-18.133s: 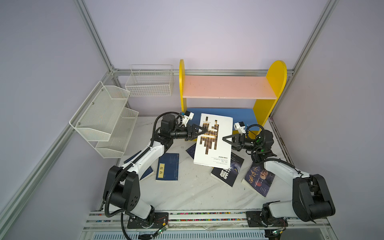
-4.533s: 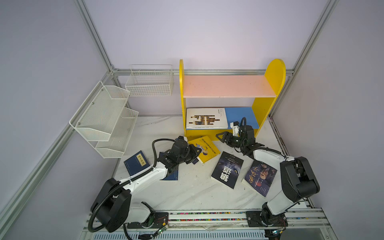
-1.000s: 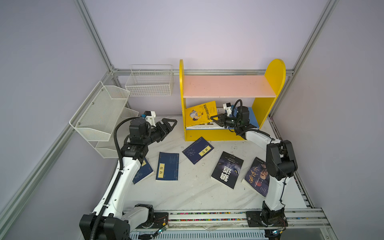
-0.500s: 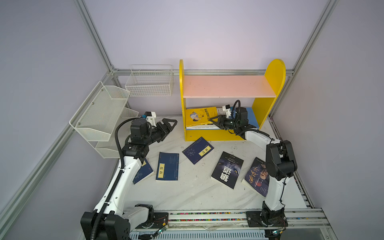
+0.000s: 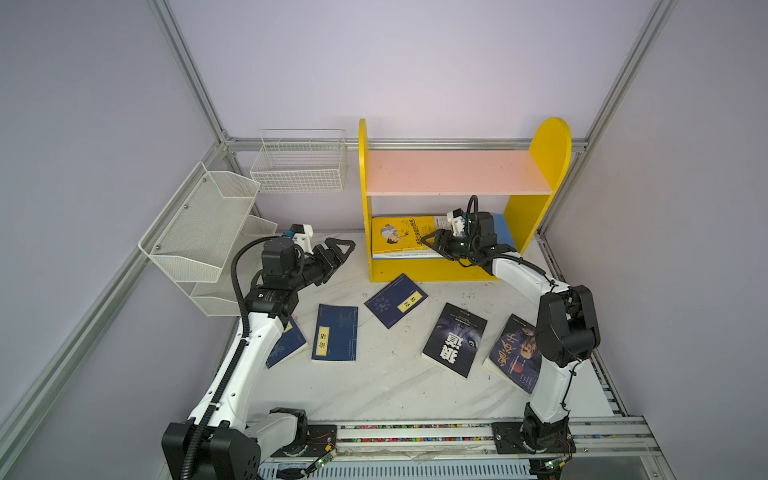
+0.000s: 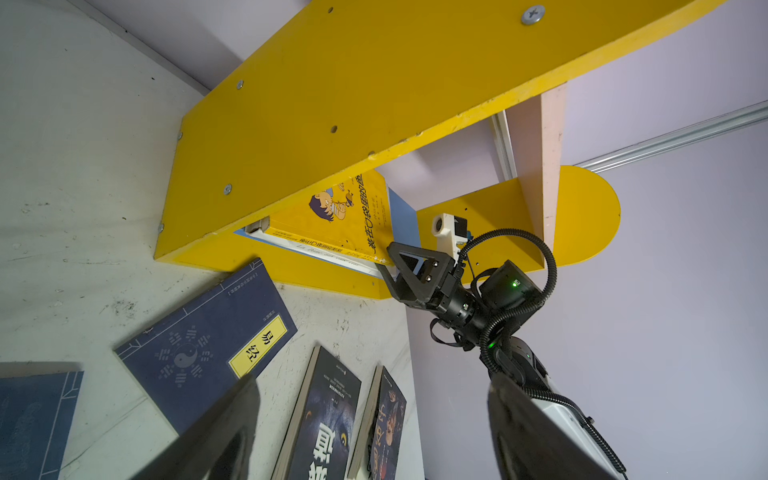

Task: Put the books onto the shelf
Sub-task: 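Lay the yellow book onto the white book with the right gripper, then release the yellow book and move both grippers toward the dark wolf-eye book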

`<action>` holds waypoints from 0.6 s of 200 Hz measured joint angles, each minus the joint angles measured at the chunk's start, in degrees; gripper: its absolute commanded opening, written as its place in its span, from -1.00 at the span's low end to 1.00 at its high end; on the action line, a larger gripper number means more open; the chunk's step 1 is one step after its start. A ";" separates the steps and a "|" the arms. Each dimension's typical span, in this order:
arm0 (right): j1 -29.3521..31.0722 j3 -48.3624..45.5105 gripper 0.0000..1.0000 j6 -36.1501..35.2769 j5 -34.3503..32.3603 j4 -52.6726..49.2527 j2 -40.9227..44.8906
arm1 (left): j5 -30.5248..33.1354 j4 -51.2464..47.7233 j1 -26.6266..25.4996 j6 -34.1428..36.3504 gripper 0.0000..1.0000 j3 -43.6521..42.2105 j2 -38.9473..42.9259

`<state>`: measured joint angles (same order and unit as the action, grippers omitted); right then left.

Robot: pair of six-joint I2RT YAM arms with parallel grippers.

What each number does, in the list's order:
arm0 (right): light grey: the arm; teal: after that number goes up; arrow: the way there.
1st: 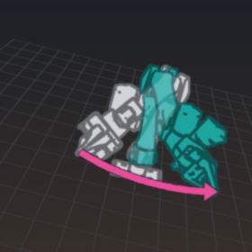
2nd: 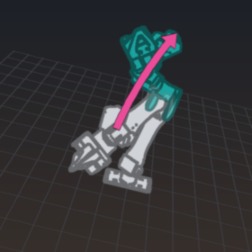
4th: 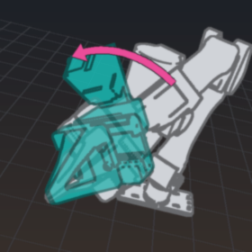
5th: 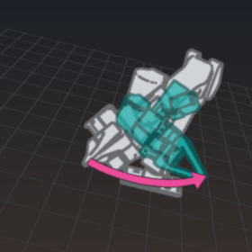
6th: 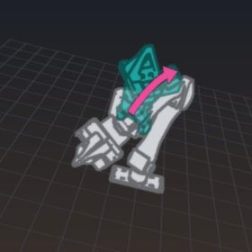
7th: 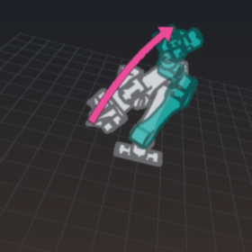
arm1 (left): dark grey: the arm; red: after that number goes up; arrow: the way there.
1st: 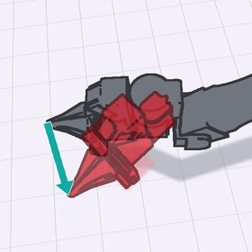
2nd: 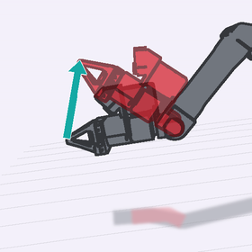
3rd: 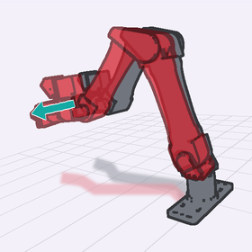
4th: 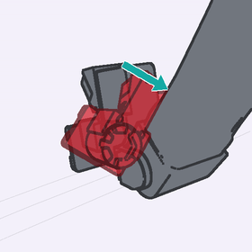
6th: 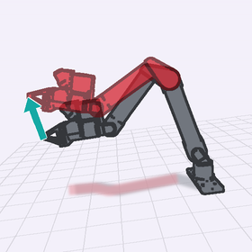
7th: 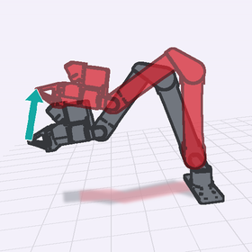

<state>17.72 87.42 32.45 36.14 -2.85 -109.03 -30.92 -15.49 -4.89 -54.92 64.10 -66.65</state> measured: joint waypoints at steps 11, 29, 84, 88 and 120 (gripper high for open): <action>0.04 0.00 0.32 -0.57 -1.75 -1.90 0.72 | -0.02 0.00 0.00 0.02 0.71 0.00 0.00; 0.09 -0.33 0.32 -1.42 -4.79 -4.17 2.19 | -0.04 0.04 0.00 0.02 0.71 -0.17 0.00; 0.22 -1.20 0.16 -3.23 -8.33 -6.49 5.35 | -0.50 -0.04 0.00 0.07 0.73 -1.20 -0.22; 0.24 -1.25 0.13 -3.39 -8.28 -6.47 5.35 | -0.52 -0.09 0.00 0.07 0.73 -1.22 -0.26; 0.46 -1.55 -0.06 -3.50 -7.96 -5.99 5.35 | -0.87 -0.02 0.00 0.31 0.74 -1.36 -0.33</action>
<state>18.17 85.86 28.95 28.18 -8.84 -103.68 -31.79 -15.51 -4.89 -54.61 62.74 -66.98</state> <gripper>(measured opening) 0.500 0.867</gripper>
